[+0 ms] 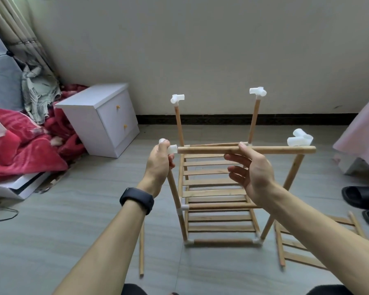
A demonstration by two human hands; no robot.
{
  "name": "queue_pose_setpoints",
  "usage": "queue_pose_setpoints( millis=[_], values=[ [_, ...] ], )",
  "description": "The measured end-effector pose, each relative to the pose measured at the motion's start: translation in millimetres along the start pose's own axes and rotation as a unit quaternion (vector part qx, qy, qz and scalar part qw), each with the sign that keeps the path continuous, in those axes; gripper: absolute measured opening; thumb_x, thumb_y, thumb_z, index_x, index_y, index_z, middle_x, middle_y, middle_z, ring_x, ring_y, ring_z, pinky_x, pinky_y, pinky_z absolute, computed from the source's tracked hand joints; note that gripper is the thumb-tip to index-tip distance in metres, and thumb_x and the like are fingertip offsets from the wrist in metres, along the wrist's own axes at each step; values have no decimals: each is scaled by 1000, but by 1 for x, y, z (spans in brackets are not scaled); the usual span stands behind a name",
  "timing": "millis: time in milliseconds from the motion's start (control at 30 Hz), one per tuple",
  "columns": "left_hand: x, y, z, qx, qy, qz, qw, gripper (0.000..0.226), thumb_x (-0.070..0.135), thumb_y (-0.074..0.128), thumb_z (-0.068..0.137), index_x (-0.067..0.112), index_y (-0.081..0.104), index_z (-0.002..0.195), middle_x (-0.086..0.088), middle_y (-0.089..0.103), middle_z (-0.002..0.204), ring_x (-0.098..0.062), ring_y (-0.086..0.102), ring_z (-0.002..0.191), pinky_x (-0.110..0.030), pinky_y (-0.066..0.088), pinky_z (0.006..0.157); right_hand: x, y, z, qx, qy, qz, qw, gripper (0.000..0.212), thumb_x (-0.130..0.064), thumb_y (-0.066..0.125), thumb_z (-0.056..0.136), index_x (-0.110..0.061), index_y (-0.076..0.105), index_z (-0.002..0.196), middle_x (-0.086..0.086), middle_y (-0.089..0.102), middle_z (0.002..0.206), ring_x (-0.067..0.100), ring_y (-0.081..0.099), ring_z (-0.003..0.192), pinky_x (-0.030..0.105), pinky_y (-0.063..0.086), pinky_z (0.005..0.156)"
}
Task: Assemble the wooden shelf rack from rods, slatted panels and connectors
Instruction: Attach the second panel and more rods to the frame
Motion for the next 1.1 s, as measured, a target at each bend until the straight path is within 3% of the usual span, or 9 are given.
queue_pose_setpoints(
  millis=[133,267,400,633,767,867,933,1000,1100],
  values=[
    [0,1,-1,-10,10,7,1000,32,43,35,106,19,51,92,12,47,58,-3,45,54,-17,47,55,-11,2,8,-5,-60,-17,998,38,-43,57,100,-9,75,97,13,77,94,19,71,68,27,55,56],
    [0,1,-3,-13,16,3,1000,32,44,33,107,20,51,94,11,46,59,-3,44,55,-16,46,55,-16,4,8,-25,-101,-40,994,38,-45,59,97,-14,79,87,15,77,93,23,73,71,27,56,57],
    [2,3,-4,-17,9,-1,1000,31,41,34,107,20,50,93,10,44,61,-5,43,56,-20,45,57,-9,10,13,-16,-54,-38,998,34,-41,63,99,-9,75,98,11,78,93,20,73,70,27,56,55],
    [4,-2,-3,-22,25,27,999,31,42,33,107,18,48,95,10,44,63,-5,43,58,-20,46,61,-5,33,10,2,-39,-2,999,26,-33,64,100,-8,70,94,9,76,83,22,75,75,31,59,64],
    [3,-1,-6,8,9,86,996,39,52,31,106,18,49,101,-6,55,87,-19,56,80,-32,46,74,-12,28,1,-36,-17,-55,998,39,-39,59,101,-3,70,112,10,78,99,28,77,86,31,59,67],
    [12,5,-14,132,68,230,962,42,52,34,105,16,44,123,-16,50,125,-30,52,113,-46,49,90,-21,10,-9,-46,-40,-159,985,39,-44,57,102,-8,70,109,7,78,94,24,76,79,31,58,67],
    [33,16,-25,159,203,305,917,45,49,42,101,18,41,133,-16,45,134,-31,46,122,-48,47,95,-32,-12,-14,9,-143,-214,966,33,-41,59,101,-11,71,97,3,74,77,17,70,66,25,55,60],
    [52,41,-35,106,319,346,876,45,43,52,96,18,46,133,-10,49,132,-27,46,120,-45,46,94,-50,-40,-18,117,-267,-228,929,26,-35,58,103,-16,68,88,-5,65,64,6,59,55,18,48,52],
    [67,94,-44,-3,401,404,822,49,39,61,93,18,49,136,-4,54,128,-21,50,117,-43,47,97,-73,-82,-18,294,-334,-196,874,14,-37,58,100,-26,58,91,-8,60,76,5,57,68,14,47,60]
  ],
)
Point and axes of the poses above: each hand's wrist, its own z-axis towards the middle knuckle, its own y-axis out of the palm, x = y × z, the point moved 2 cm from there along z, towards the middle knuckle
